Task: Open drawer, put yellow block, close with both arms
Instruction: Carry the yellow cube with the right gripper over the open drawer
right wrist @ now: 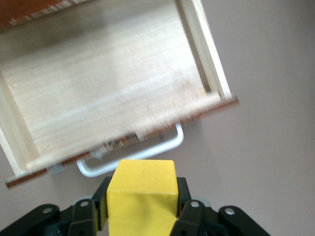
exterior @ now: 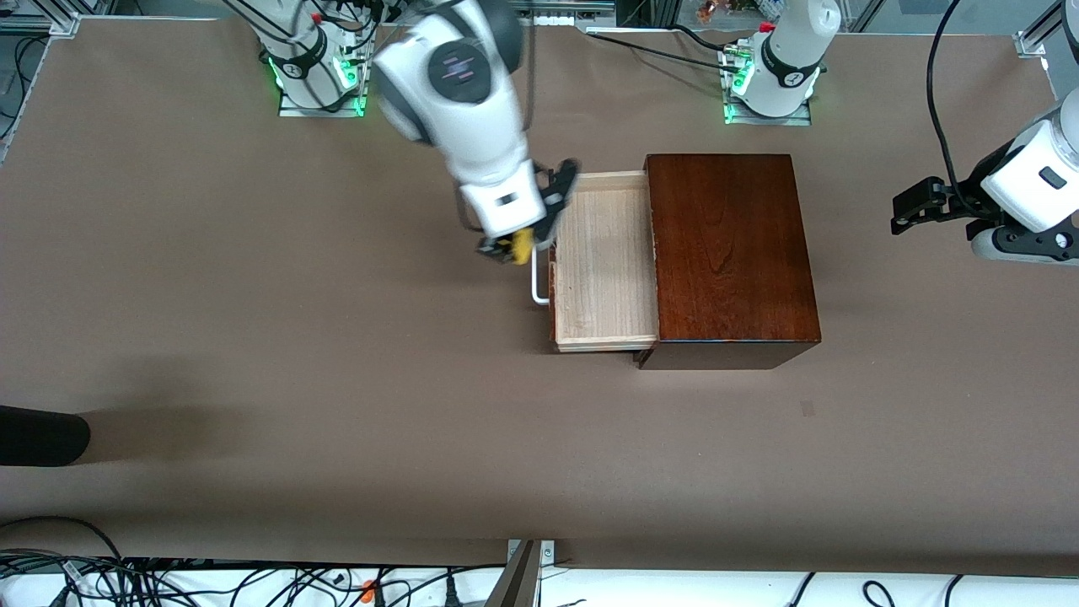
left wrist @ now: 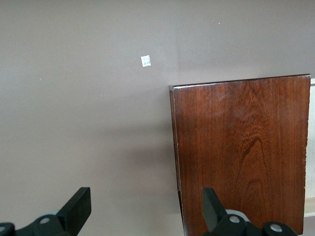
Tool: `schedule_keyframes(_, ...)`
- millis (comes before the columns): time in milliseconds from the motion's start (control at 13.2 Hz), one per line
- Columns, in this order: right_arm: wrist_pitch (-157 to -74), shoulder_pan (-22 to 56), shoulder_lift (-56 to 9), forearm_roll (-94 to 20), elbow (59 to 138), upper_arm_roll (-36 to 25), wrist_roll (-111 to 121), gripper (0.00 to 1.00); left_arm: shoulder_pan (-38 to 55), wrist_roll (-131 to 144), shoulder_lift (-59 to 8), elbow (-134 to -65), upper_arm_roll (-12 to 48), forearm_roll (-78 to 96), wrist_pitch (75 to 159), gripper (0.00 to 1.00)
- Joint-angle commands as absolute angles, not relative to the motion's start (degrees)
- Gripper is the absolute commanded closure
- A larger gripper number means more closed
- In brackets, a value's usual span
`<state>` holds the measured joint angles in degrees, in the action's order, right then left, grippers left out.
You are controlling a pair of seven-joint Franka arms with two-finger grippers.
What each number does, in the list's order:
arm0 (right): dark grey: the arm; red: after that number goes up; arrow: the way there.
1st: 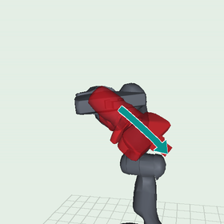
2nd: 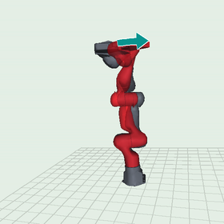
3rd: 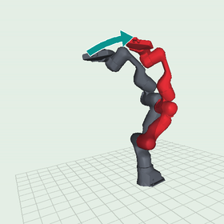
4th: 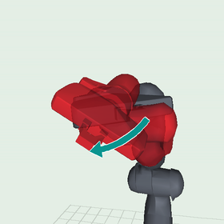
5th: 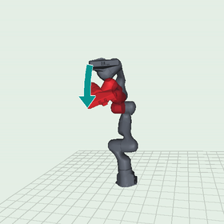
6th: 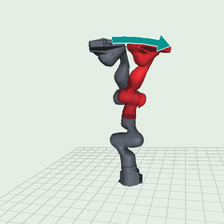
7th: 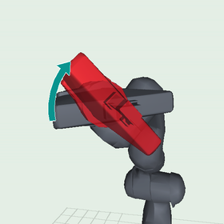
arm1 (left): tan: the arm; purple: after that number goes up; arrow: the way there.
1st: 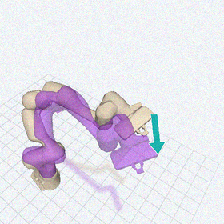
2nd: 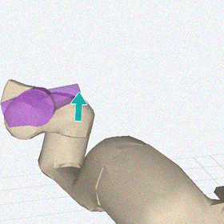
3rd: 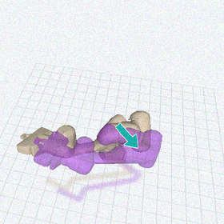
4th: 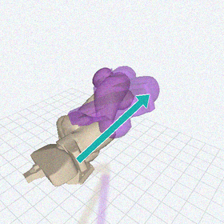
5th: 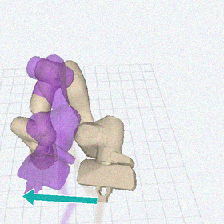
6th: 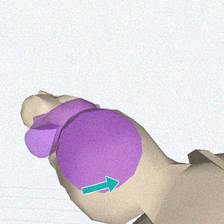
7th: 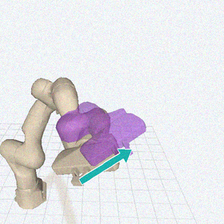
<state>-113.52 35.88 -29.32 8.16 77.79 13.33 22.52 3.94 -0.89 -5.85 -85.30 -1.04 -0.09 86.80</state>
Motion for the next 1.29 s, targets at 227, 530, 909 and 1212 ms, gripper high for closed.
schedule_keyframes(227,-111.27,43.23,-37.35,14.41,69.61,12.74,23.82,0.88,4.57,-1.67,-5.01,-85.61,-1.23,-1.49,86.22,0.0)
schedule_keyframes(530,-111.71,46.05,-39.2,15.99,68.2,12.66,23.82,0.88,4.48,-1.67,-5.1,-85.34,-1.32,-1.49,86.31,0.0)
schedule_keyframes(909,-113.29,47.02,-42.62,18.01,68.2,12.57,26.28,0.88,4.66,-1.58,-5.27,-84.73,-1.23,-1.58,86.4,0.0)
schedule_keyframes(1212,-115.04,46.32,-44.12,18.28,67.94,12.48,28.21,0.88,4.66,-1.58,-5.45,-84.46,-1.32,-1.49,86.4,0.0)
